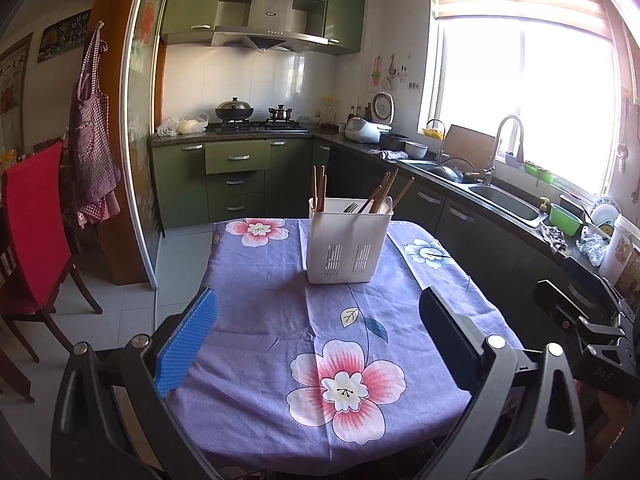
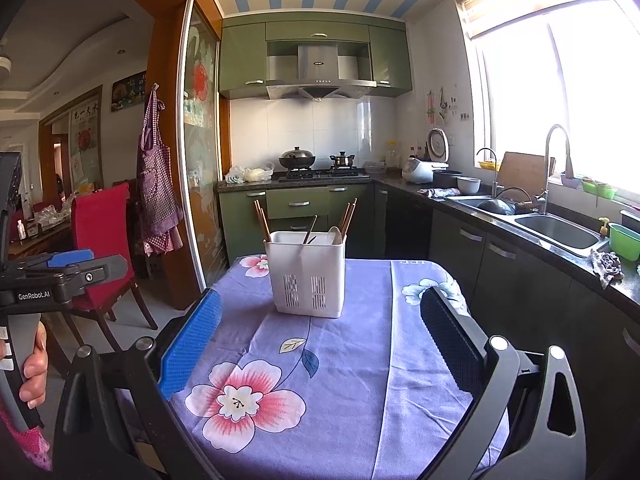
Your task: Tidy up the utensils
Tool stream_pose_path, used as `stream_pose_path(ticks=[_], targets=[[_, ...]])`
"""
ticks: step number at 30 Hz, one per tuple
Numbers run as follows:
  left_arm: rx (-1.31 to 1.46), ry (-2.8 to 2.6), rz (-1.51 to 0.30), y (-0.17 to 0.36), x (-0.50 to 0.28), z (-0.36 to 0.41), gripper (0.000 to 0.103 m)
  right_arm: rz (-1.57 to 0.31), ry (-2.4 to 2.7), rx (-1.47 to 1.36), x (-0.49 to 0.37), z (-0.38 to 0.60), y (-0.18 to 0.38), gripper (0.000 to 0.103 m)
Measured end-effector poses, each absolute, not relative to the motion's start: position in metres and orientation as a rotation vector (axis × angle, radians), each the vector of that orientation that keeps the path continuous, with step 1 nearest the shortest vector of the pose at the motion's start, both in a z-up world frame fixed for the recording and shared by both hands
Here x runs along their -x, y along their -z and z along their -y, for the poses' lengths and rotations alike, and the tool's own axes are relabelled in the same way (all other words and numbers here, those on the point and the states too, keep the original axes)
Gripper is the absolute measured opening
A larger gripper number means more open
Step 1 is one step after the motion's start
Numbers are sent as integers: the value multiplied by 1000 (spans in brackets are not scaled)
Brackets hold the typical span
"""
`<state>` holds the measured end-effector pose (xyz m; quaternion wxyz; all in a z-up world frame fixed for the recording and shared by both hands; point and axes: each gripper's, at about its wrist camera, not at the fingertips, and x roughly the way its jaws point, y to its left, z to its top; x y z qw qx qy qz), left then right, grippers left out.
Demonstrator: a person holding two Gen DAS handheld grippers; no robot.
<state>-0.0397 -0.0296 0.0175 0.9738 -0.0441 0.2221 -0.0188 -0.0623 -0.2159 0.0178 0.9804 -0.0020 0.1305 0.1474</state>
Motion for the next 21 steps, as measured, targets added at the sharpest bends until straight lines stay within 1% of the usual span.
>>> stream_pose_path(ticks=[21], targets=[[93, 40, -459, -15, 38, 31, 96, -272, -303, 5, 58, 214, -18, 98]])
